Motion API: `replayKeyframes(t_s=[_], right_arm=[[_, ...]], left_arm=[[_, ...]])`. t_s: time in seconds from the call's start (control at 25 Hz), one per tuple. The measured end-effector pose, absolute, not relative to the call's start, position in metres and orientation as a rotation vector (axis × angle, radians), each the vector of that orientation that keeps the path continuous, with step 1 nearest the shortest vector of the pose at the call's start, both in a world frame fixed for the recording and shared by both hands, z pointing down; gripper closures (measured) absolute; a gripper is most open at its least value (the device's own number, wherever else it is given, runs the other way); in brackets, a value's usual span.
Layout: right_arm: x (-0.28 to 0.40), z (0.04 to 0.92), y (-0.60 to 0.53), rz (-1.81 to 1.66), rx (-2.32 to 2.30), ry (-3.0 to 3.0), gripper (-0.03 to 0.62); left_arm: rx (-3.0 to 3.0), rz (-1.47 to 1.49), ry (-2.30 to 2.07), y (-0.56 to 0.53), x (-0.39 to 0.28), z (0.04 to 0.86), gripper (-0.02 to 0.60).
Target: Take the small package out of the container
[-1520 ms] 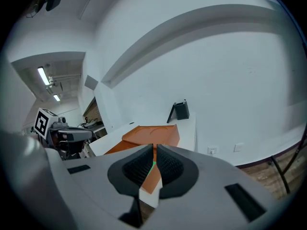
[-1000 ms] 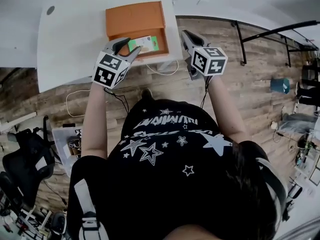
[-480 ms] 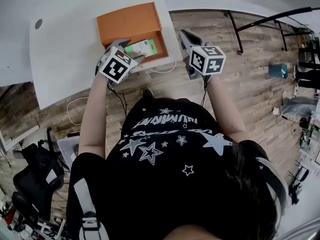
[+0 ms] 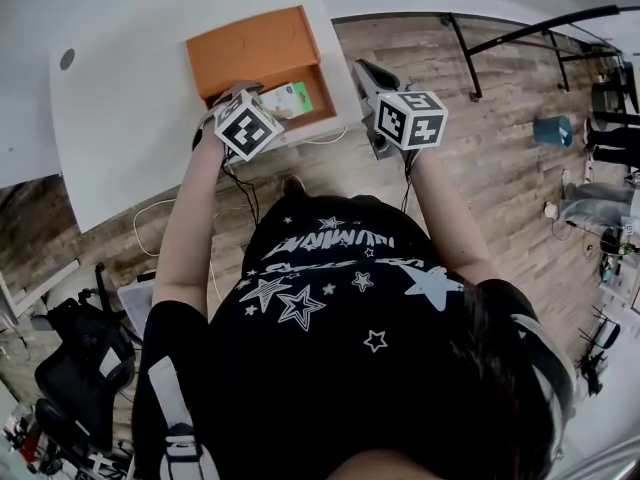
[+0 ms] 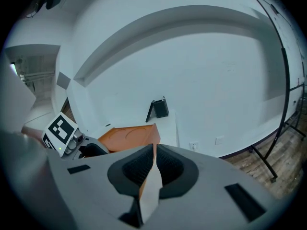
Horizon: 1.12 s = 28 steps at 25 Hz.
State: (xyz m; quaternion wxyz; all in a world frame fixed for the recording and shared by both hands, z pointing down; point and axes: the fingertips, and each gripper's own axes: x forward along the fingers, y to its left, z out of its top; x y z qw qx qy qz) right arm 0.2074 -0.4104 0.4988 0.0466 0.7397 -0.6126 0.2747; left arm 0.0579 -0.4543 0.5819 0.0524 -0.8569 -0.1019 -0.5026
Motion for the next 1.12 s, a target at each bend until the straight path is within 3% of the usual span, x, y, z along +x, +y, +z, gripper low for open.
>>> replayKeyframes(t_s=[0.32,1.12], right_arm=[[0.200,0.500,-0.406,0.843,2.264,-1.858,0.540],[0.200,0.494,-0.385,0.823,2.243,-1.884,0.540]], left_arm=[[-2.527,-1.623,-0.298,-0.451,0.050,0.594,0.219],[-2.553,-1.502,-0.212,-0.449,0.054,0.585,0.230]])
